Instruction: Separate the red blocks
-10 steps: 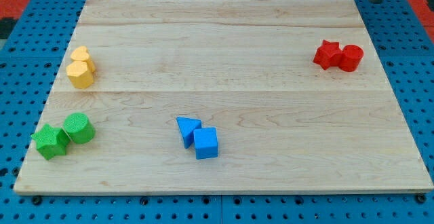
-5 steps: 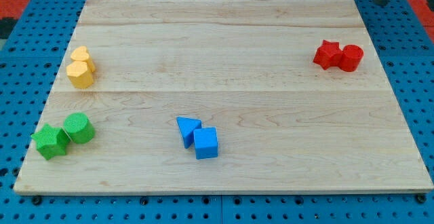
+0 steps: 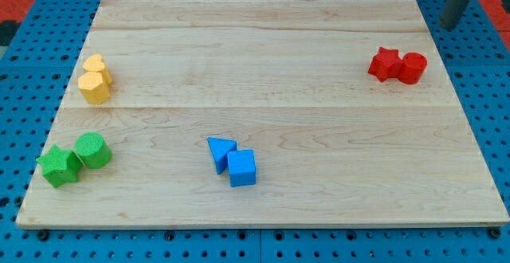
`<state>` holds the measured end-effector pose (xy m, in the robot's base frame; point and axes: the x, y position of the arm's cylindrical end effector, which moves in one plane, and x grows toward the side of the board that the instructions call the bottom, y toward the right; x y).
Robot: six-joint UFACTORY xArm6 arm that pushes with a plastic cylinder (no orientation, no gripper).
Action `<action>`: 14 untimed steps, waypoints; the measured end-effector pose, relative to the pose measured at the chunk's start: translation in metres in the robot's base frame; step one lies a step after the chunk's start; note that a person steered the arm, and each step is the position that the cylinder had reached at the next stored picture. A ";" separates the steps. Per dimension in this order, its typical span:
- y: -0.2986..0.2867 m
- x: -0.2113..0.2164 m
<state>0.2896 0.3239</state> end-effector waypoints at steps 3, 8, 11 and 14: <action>0.014 0.055; -0.009 0.100; -0.213 0.055; -0.384 0.025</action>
<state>0.3150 -0.0600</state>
